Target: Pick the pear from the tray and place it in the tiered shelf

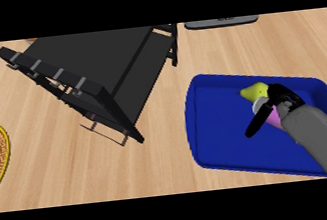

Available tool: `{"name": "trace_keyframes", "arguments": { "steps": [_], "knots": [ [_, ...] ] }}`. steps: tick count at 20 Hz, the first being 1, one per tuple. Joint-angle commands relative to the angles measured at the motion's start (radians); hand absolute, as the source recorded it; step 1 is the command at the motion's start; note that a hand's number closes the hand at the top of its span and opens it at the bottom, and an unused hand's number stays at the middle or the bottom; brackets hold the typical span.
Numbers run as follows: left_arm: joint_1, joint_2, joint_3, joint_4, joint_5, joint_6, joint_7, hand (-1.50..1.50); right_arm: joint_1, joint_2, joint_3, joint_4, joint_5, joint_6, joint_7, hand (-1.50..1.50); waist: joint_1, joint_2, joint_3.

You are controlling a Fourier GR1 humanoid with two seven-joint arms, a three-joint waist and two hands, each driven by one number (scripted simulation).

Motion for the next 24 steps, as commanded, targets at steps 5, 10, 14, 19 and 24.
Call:
{"name": "trace_keyframes", "arguments": {
  "steps": [5,10,14,19,24],
  "knots": [
    [-0.238,-0.118,-0.038,-0.165,0.029,-0.033,-0.1,0.0,-0.075,0.052,0.054,0.118,0.009,0.066,0.185,-1.5,-0.017,0.006,-0.013],
    [-0.243,-0.112,-0.018,-0.166,0.04,-0.043,-0.083,0.0,-0.11,0.069,0.078,0.156,0.022,0.065,0.192,-1.5,-0.029,-0.001,-0.012],
    [-0.234,-0.117,-0.021,-0.158,0.03,-0.047,-0.085,0.0,-0.136,0.069,0.082,0.192,0.009,0.092,0.186,-1.5,-0.035,-0.005,-0.013],
    [-0.233,-0.137,-0.015,-0.16,0.036,-0.041,-0.074,0.0,-0.123,0.103,0.111,0.241,0.008,0.1,0.164,-1.5,-0.042,-0.002,-0.012],
    [-0.227,-0.134,-0.002,-0.174,0.042,-0.047,-0.067,0.0,-0.148,0.108,0.119,0.285,0.019,0.091,0.154,-1.5,-0.04,-0.001,-0.01]
  ]
}}
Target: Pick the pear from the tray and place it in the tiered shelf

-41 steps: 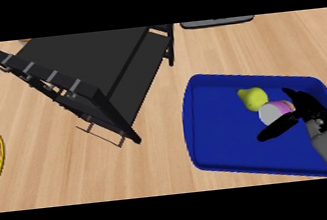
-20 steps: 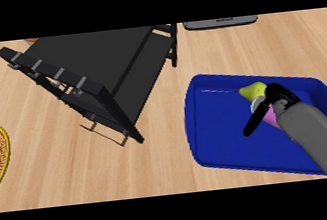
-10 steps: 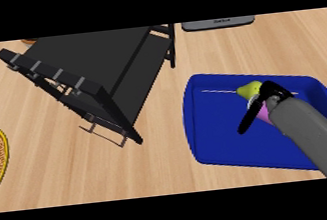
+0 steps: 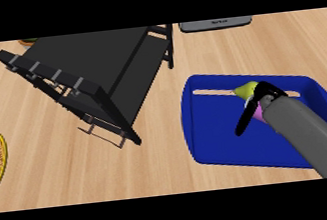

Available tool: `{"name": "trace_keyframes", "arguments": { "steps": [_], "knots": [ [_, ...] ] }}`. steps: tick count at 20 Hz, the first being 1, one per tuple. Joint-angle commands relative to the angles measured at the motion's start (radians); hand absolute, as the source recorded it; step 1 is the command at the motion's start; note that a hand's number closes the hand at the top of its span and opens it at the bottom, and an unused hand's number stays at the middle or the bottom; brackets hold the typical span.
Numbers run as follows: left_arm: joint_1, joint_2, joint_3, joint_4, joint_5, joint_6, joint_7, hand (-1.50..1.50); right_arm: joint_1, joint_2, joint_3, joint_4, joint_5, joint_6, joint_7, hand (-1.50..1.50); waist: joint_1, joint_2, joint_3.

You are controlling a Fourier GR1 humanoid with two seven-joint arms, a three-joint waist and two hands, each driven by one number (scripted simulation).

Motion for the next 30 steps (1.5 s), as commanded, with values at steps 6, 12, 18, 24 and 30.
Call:
{"name": "trace_keyframes", "arguments": {
  "steps": [6,12,18,24,30],
  "knots": [
    [-0.245,-0.117,-0.024,-0.157,0.026,-0.022,-0.119,0.0,-0.019,0.068,0.03,0.089,-0.011,0.06,0.12,-1.5,-0.036,0.018,-0.007],
    [-0.245,-0.128,-0.014,-0.154,0.02,-0.015,-0.105,0.0,-0.012,0.106,0.032,0.113,-0.017,0.044,0.087,1.5,-0.051,0.021,-0.006],
    [-0.226,-0.139,-0.013,-0.164,0.024,-0.028,-0.117,0.0,-0.023,0.111,0.051,0.12,0.011,0.042,0.039,1.5,-0.043,0.017,-0.004],
    [-0.221,-0.146,-0.008,-0.162,0.013,-0.022,-0.106,0.0,-0.08,0.096,0.07,0.134,0.065,0.034,0.058,1.5,-0.043,0.014,-0.006],
    [-0.177,-0.121,-0.001,-0.162,0.004,-0.045,-0.097,0.0,-0.184,0.125,0.198,-0.062,0.144,0.107,-0.331,1.5,0.0,0.001,0.001]
  ]
}}
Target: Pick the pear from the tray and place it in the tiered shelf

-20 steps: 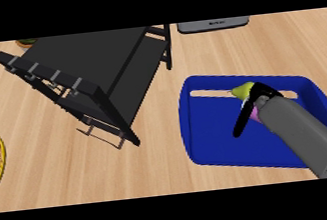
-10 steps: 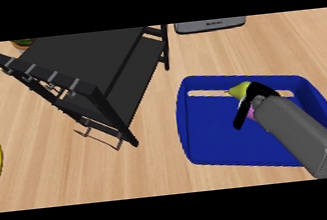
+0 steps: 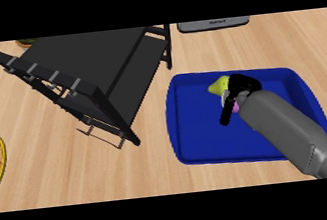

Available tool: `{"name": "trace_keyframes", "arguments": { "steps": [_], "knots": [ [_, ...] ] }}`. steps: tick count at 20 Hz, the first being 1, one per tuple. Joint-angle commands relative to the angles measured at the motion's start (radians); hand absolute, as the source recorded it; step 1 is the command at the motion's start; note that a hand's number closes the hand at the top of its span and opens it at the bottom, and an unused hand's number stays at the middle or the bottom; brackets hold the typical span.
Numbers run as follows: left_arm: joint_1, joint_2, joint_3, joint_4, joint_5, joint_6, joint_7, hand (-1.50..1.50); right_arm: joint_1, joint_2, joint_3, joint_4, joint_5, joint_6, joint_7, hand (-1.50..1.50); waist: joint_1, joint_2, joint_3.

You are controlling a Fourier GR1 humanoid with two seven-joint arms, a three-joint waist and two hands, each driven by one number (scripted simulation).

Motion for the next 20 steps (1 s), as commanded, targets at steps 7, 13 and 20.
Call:
{"name": "trace_keyframes", "arguments": {
  "steps": [7,13,20],
  "knots": [
    [-0.245,-0.104,-0.033,-0.129,0.033,-0.04,-0.11,0.0,-0.174,0.017,0.137,-0.332,0.07,0.07,-0.566,1.5,-0.029,0.001,0.002],
    [-0.24,-0.128,-0.024,-0.121,0.024,-0.026,-0.106,0.0,-0.253,-0.099,0.042,-0.433,0.076,0.003,-0.761,1.5,-0.067,-0.001,0.003],
    [-0.238,-0.139,-0.008,-0.124,0.014,-0.022,-0.113,0.0,-0.26,-0.124,-0.171,-0.459,-0.077,-0.06,-0.882,1.5,-0.076,0.011,0.003]
  ]
}}
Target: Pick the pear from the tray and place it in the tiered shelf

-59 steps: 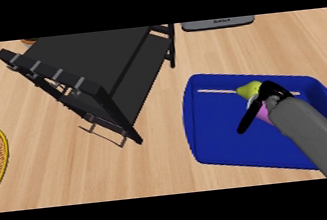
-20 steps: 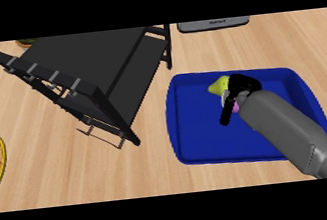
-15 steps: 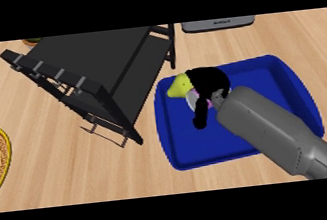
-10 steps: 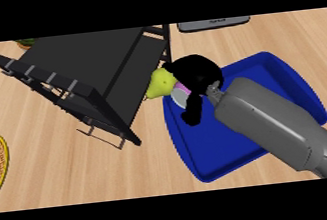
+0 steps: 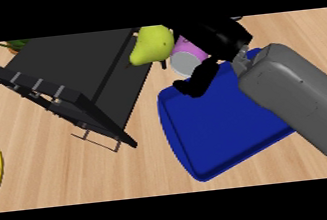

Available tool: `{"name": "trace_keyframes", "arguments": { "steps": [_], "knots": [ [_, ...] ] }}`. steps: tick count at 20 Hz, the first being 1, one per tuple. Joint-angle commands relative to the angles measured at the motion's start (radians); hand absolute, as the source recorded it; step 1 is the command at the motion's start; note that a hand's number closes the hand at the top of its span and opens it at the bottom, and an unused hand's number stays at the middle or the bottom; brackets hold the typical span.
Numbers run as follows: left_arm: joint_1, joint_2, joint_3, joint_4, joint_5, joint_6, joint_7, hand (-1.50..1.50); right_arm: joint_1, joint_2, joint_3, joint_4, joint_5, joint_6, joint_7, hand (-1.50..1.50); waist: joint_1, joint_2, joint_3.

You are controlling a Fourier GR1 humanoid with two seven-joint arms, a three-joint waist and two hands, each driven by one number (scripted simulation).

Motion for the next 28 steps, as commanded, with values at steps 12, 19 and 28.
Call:
{"name": "trace_keyframes", "arguments": {
  "steps": [12,19,28],
  "knots": [
    [-0.302,-0.115,-0.025,-0.158,0.006,-0.023,-0.113,0.0,-0.136,0.017,-0.164,0.081,-0.066,-0.051,-0.049,1.5,0.021,0.024,-0.036],
    [-0.328,-0.13,-0.028,-0.152,-0.005,-0.04,-0.108,0.0,-0.229,0.069,-0.14,0.158,-0.03,-0.05,-0.027,1.5,0.06,0.027,-0.04],
    [-0.359,-0.142,-0.032,-0.149,-0.029,-0.059,-0.099,0.0,-0.289,0.162,-0.089,0.27,0.009,-0.034,-0.048,1.5,0.095,0.041,-0.039]
  ]
}}
